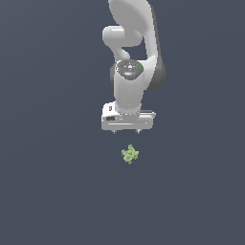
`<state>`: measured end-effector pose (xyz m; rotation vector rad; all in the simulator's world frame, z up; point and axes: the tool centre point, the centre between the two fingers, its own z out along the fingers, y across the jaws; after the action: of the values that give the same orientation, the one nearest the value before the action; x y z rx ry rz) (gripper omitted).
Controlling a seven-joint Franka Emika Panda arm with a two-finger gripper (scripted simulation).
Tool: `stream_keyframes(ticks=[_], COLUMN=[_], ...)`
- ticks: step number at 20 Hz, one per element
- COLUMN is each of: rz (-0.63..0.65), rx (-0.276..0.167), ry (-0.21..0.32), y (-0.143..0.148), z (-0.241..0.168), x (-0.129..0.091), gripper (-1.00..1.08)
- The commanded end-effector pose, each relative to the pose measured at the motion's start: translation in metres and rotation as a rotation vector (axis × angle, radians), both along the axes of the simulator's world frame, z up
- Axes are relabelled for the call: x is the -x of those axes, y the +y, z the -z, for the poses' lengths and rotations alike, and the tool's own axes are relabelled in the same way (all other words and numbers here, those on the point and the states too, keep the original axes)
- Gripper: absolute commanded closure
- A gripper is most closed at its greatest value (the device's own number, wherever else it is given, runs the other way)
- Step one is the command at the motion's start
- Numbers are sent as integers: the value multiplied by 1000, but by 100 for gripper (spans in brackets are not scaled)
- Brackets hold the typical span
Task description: Pick up the object and move it to a goal position.
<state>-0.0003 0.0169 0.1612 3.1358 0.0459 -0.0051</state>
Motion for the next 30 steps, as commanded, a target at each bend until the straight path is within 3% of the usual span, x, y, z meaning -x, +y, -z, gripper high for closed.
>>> stream_keyframes(ticks=[1,18,30], rz=[0,-60,-265], rx=[0,10,9], ry=[0,-24,-14], y=[0,18,19], z=[0,-1,22], x=[0,-9,-23], gripper=[-92,-92,-92])
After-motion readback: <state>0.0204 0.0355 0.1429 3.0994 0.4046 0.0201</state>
